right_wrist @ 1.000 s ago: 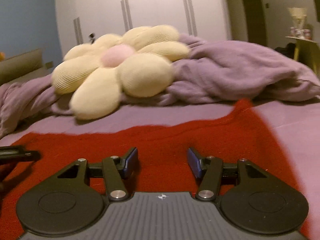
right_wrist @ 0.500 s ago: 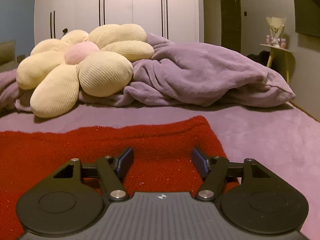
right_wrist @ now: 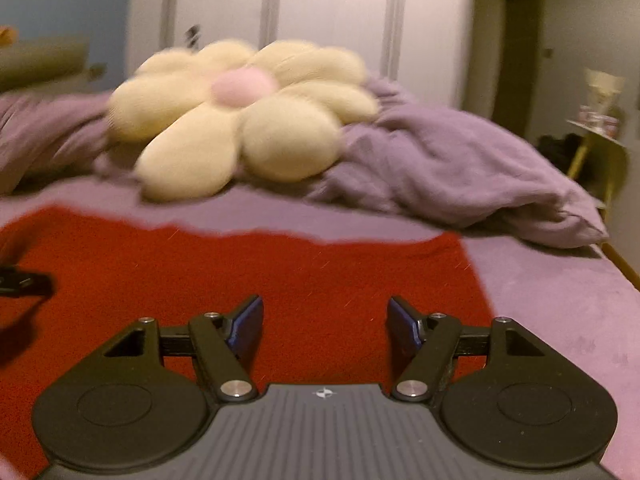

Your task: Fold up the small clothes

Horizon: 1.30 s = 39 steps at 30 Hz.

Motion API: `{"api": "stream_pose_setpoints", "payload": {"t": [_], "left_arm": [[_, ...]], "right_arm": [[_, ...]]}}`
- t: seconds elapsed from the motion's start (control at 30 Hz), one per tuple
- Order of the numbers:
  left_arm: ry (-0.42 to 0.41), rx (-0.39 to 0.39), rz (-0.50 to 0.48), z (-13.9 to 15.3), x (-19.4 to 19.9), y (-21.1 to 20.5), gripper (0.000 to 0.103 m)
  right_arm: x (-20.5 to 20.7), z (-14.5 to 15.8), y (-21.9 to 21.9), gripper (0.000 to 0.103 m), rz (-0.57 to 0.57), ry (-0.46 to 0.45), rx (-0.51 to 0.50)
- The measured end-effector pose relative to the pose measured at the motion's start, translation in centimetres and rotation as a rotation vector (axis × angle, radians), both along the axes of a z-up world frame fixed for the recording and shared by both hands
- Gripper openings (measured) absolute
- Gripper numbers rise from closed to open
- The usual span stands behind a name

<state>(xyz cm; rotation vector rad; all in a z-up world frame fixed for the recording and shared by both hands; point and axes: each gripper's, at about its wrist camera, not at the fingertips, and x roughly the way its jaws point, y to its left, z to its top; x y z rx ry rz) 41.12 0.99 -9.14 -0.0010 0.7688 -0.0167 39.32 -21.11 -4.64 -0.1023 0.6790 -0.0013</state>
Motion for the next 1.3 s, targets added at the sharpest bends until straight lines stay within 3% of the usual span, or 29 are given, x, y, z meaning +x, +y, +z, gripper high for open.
{"api": "stream_pose_setpoints", "payload": {"t": [0.07,0.17,0.37,0.43,0.53,0.7,0.77,0.83,0.9,1.07,1.13,1.2,1.3], "left_arm": [[0.002,0.052,-0.008,-0.3,0.0,-0.8,0.103],[0.026,0.049,0.007,-0.5,0.4,-0.9,0.103],[0.037,0.08,0.007,-0.9,0.7,-1.2,0.103],[0.041,0.06,0.009,-0.6,0.4,-0.7,0.103],[0.047,-0.034,0.022,0.8,-1.2,1.3,0.103],[0.023,-0.156,0.055,1.7,-6.3,7.3,0.103],[0.04,-0.163,0.1,1.1,-7.7,9.9,0.103],[0.076,-0.163,0.152,0.3,-8.1,11.9,0.103],[0.106,-0.242,0.195,-0.4,-8.3,13.9,0.103],[0.178,-0.628,0.172,-1.9,-7.1,16.6,0.103],[0.202,-0.673,0.176,-2.7,-6.1,16.9,0.099],[0.23,-0.689,0.167,-3.5,-5.4,16.9,0.081],[0.258,-0.752,0.141,-4.5,-4.3,16.9,0.073]], "right_arm": [[-0.3,-0.6,0.8,0.068,0.014,0.044,-0.059],[-0.4,-1.3,1.5,0.068,0.037,0.06,-0.137],[0.6,-2.2,2.0,0.073,0.041,0.081,-0.172],[0.6,-2.1,2.0,0.073,0.039,0.087,-0.168],[-0.1,-0.5,1.6,0.073,0.03,0.123,-0.111],[-5.9,2.2,1.4,0.054,0.077,0.081,0.013],[-7.8,1.4,1.7,0.043,0.096,0.127,0.047],[-9.2,0.6,1.8,0.038,0.069,0.17,0.084],[-10.6,0.6,2.1,0.038,0.054,0.154,0.094],[-11.7,1.8,2.4,0.038,0.049,0.154,0.195],[-11.8,2.2,2.8,0.038,0.059,0.144,0.198],[-11.9,2.4,3.4,0.037,0.081,0.141,0.216],[-11.7,2.3,4.3,0.033,0.108,0.14,0.242]]}}
